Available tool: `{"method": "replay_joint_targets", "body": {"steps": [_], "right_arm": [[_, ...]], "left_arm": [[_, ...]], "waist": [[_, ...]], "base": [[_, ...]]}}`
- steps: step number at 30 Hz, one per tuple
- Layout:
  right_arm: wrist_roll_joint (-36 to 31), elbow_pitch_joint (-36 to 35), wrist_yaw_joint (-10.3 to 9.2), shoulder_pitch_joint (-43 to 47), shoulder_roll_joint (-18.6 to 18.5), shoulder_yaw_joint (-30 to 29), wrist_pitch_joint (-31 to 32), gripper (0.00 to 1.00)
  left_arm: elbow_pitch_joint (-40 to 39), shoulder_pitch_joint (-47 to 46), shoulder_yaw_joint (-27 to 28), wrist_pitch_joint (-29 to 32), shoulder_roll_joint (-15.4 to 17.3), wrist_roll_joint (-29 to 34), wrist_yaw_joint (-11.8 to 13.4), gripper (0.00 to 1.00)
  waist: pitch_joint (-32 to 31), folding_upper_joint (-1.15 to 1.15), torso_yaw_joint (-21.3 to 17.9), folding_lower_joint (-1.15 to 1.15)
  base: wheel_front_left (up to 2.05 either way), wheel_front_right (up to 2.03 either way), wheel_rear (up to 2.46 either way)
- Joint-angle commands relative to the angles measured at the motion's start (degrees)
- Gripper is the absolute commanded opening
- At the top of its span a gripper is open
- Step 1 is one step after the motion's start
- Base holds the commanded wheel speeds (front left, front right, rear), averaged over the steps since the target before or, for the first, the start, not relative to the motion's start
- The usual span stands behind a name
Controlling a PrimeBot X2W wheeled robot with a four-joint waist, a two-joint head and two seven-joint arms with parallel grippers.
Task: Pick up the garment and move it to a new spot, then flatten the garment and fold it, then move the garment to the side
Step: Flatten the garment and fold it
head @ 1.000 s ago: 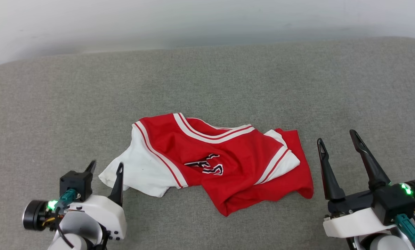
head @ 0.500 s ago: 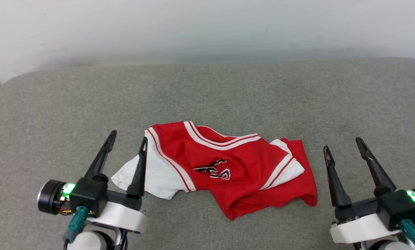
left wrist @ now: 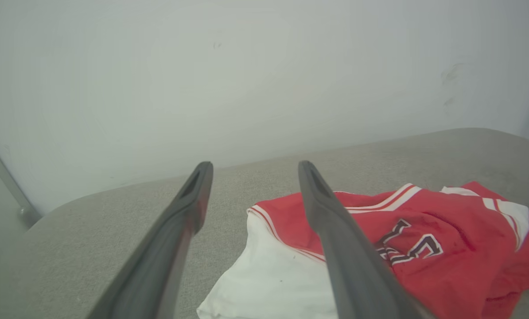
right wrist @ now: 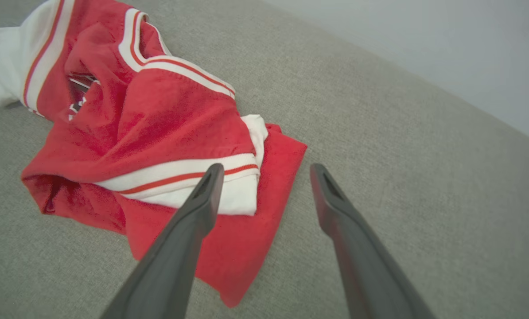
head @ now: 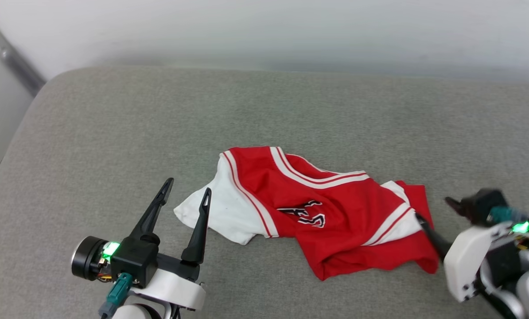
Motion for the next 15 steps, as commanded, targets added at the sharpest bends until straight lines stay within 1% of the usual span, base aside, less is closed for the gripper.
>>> {"method": "replay_joint_targets", "body": {"steps": [1, 4, 7, 9, 12, 15], "right_arm": [[1.57, 0.14, -0.09, -1.83, -0.99, -0.68, 3.63, 1.0], [4.56, 0.76, -0.07, -2.71, -2.29, -1.02, 14.63, 1.0], [6.96, -0.33, -0.08, -4.12, -3.22, -2.18, 22.54, 1.0], [6.6, -0.52, -0.07, -4.25, -4.05, -2.41, 26.52, 1.0], [6.2, 0.14, -0.08, -4.06, -4.25, -3.48, 31.14, 1.0], [6.99, 0.26, -0.07, -3.02, -4.32, -2.57, 33.66, 1.0]], "left_arm": [[0.22, -0.09, 0.19, -0.14, -0.45, 0.39, -0.47, 1.0], [0.54, -0.33, 0.81, -0.14, -1.52, 0.99, -1.28, 1.0], [0.82, -0.54, 1.37, -0.14, -2.35, 1.56, -2.09, 1.0], [1.09, -0.64, 1.59, -0.14, -2.93, 1.91, -2.77, 1.0], [1.47, -1.04, 2.05, -0.15, -3.75, 2.47, -3.45, 1.0], [1.8, -1.31, 2.62, -0.15, -4.55, 2.88, -4.03, 1.0]], "waist": [[0.64, 0.0, 1.11, 0.0], [1.13, 0.0, 2.27, 0.0], [1.88, 0.0, 3.4, 0.0], [2.4, 0.0, 4.12, 0.0], [3.12, 0.0, 5.17, 0.0], [3.87, 0.0, 6.09, 0.0]], "base": [[0.0, 0.0, 0.0], [0.0, 0.0, 0.0], [0.0, 0.0, 0.0], [0.0, 0.0, 0.0], [0.0, 0.0, 0.0], [0.0, 0.0, 0.0]]}}
